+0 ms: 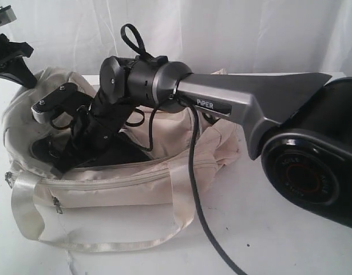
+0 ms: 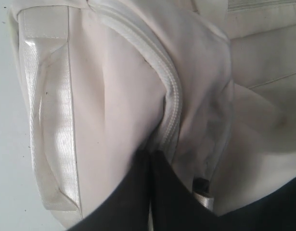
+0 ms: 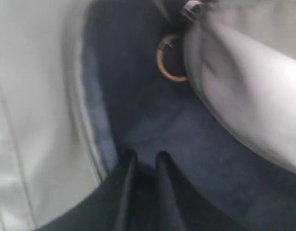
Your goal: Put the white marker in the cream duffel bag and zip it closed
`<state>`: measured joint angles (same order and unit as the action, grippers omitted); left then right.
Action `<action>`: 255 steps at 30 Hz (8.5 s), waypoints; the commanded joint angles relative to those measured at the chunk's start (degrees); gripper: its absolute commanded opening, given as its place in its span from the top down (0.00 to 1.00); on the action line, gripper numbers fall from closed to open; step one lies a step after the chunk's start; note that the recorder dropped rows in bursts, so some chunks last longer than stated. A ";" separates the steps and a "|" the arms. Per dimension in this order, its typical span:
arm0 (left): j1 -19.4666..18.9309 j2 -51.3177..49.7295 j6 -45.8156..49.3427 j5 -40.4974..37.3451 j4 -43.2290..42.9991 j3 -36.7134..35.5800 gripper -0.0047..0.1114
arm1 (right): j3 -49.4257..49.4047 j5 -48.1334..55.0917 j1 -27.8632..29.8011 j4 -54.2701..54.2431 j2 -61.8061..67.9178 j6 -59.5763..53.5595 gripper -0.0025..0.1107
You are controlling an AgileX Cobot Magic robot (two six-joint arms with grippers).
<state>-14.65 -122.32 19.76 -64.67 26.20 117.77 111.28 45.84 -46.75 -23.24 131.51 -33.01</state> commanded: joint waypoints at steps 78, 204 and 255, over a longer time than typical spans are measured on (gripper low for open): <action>-0.02 -0.16 -0.52 -5.30 3.37 -0.03 0.96 | 0.20 -0.75 -2.22 0.55 -4.77 6.31 0.98; 0.08 -2.26 2.67 -3.27 9.38 -8.08 0.96 | 7.98 16.83 7.88 -14.22 2.99 7.88 0.94; 5.57 -2.26 3.55 -5.30 6.78 -8.08 0.96 | 20.63 13.17 6.82 -24.85 19.07 10.38 0.94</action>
<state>-9.85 -124.61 22.91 -64.56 34.50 110.18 131.82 57.76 -39.62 -49.54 150.47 -23.14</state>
